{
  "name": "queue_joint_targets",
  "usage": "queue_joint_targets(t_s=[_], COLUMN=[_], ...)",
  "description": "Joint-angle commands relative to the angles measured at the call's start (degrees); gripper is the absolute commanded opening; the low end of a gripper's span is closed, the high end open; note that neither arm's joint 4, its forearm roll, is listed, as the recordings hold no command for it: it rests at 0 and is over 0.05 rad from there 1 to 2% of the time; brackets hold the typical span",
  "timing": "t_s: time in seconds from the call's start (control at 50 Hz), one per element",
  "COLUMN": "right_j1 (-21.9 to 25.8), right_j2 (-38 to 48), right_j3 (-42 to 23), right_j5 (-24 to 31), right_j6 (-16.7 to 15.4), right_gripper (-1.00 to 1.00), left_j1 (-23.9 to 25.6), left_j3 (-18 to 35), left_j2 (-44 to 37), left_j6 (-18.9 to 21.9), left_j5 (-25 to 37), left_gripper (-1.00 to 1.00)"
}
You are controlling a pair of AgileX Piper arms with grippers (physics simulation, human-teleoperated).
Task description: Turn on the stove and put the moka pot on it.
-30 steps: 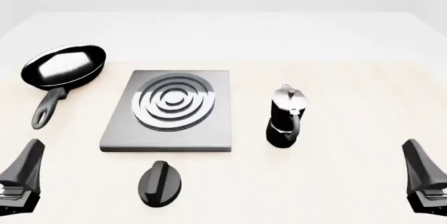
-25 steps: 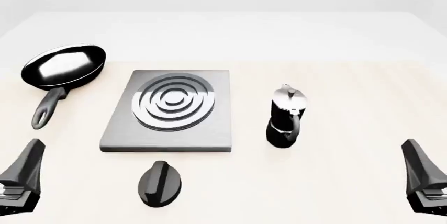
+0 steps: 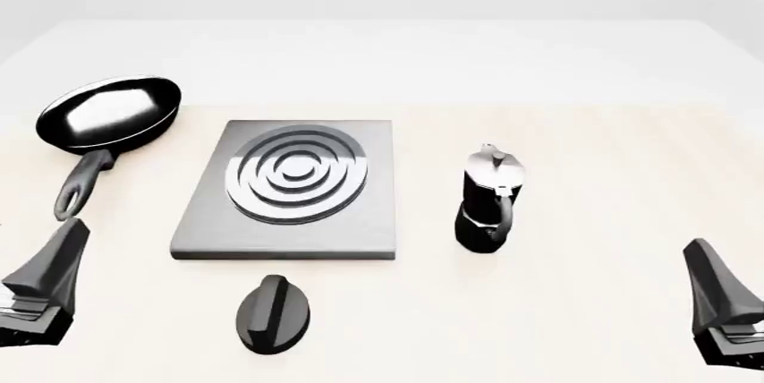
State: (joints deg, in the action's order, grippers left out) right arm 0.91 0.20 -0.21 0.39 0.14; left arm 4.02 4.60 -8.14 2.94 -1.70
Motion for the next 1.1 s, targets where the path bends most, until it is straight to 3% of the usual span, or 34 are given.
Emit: queue_joint_targets(t_s=[0.02, 0.38, 0.48, 0.8, 1.0, 1.1], right_j1=[0.5, 1.1, 1.1, 1.2, 1.3, 1.3], right_j2=[0.0, -0.2, -0.2, -0.2, -0.2, -0.2], right_j3=[-0.2, -1.1, -0.7, -0.2, -0.2, 0.1], right_j5=[0.2, 1.2, 1.1, 0.9, 0.9, 0.9], right_j6=[0.0, -1.0, -1.1, -1.0, -0.8, -0.7], right_gripper=[1.0, 1.0, 1.0, 1.0, 1.0, 1.0], left_j1=[4.4, 21.3, 27.1, 36.1, 41.8, 43.5], left_j3=[6.8, 19.8, 22.8, 27.6, 29.6, 29.1], left_j2=[-13.7, -31.1, -37.6, -51.8, -59.6, -62.8], left_j6=[2.9, 6.0, 3.3, -0.4, -7.7, -9.5], left_j5=[-3.9, 2.0, 3.3, 1.7, 0.1, -1.7], left_gripper=[1.0, 1.0, 1.0, 1.0, 1.0, 1.0])
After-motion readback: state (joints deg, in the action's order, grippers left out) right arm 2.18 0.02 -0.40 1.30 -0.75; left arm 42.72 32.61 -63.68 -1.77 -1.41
